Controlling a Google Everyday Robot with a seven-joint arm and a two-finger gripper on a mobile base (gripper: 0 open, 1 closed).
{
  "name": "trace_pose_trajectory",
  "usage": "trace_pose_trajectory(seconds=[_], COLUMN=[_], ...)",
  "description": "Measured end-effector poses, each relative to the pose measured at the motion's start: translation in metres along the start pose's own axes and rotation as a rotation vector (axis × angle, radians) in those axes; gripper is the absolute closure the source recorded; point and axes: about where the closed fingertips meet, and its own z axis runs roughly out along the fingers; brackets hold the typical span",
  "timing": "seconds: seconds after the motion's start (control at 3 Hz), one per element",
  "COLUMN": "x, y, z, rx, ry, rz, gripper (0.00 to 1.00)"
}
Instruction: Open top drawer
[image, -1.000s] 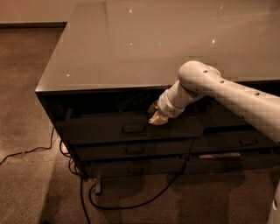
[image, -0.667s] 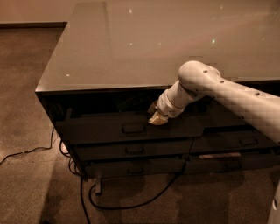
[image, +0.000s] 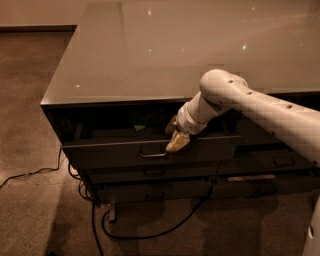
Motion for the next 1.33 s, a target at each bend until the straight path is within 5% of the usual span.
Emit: trace_pose_trajectory(seconds=[0.33,1.33], x=[0.005,0.042], y=[0.019,0.058], z=[0.006,0.0], rx=[-0.035,-0.088], ry=[0.034,0.12], rz=[-0.04,-0.006], gripper=[0.0,0.0])
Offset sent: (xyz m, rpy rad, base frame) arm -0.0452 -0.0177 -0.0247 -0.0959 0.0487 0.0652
